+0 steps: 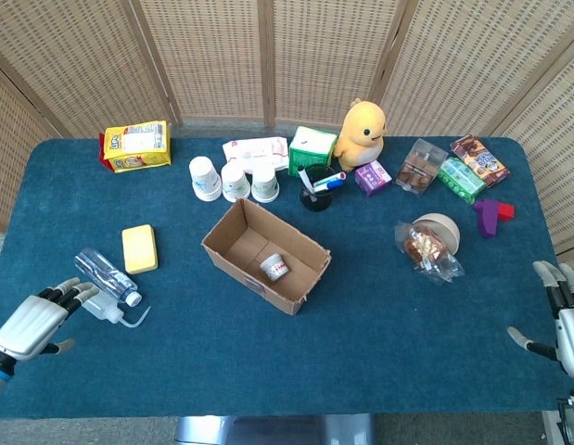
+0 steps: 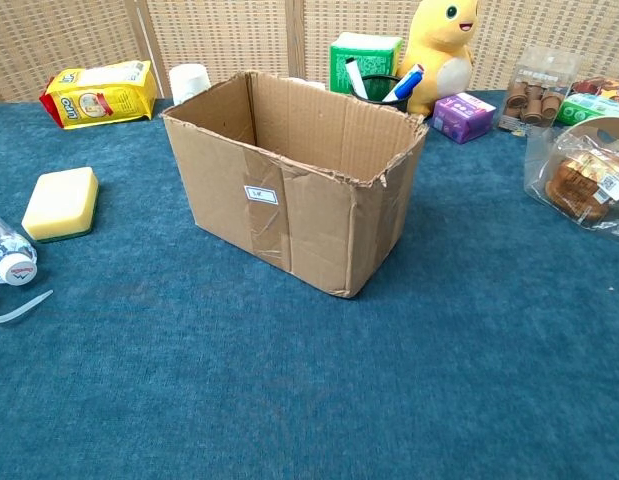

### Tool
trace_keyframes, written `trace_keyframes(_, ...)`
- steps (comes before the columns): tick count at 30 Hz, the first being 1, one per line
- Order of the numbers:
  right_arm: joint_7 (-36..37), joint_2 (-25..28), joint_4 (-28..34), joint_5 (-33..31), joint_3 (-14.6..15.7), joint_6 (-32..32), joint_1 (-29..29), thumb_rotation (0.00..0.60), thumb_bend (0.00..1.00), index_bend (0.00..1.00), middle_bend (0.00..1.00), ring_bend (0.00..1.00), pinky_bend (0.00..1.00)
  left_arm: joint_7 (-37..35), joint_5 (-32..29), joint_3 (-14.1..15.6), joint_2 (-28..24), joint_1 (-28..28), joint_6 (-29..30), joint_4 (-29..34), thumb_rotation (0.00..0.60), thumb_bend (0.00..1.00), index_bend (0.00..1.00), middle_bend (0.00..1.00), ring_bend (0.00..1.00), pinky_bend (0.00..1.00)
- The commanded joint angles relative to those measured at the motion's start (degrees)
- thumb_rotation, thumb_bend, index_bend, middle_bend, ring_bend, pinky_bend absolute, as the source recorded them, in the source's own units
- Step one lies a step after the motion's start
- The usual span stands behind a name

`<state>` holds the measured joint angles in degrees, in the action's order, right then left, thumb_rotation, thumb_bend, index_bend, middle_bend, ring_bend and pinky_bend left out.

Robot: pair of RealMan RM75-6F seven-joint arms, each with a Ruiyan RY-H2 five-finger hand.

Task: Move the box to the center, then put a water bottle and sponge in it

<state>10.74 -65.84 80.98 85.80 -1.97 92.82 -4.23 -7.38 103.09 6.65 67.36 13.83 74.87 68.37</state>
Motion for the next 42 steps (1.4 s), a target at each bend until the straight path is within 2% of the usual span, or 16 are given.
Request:
trace_keyframes(1,0.24,0.00,0.03,0.23,-0.07,-0.25,0.10,0.600,0.00,0.07,0.00,0.00,0.17,0.42,-0.61,0.60,1.03,-0.01,-1.16,-1.25,0.600,0.10,0.17,0.21,0.18,0.38)
trace_keyframes(9,-0.05,-0.17,0.10,0.17,-0.73,-0.24,0.62,0.600,0.00,0.07,0.00,0.00,0.17,1.90,-0.68,2.06,2.52,0.76,-3.58,-3.61,0.600,0.11,0.17,0.25,0.19,0.36)
trace_keyframes(19,0.62,-0.08,0.30,0.31,-1.35,-0.67,0.97,0.600,0.00,0.07,0.00,0.00,0.17,5.37,-2.93,1.04,2.11,2.57,-6.09,-2.00,0.600,0.11,0.17,0.24,0.17,0.28)
trace_keyframes(36,3.08,0.42,0.32,0.74,-1.77,-1.54,1.30,0.600,0.00,0.07,0.00,0.00,0.17,10.20,-4.64,-0.08,1.22,4.63,-7.37,1.31,0.600,0.10,0.17,0.24,0.16,0.30)
trace_keyframes(42,3.53,0.54,0.37,0.87,-1.94,-1.66,1.46,0.600,0.00,0.07,0.00,0.00,0.17,12.65,-5.76,-0.74,0.67,6.28,-9.67,2.83,0.600,0.11,0.17,0.24,0.16,0.31)
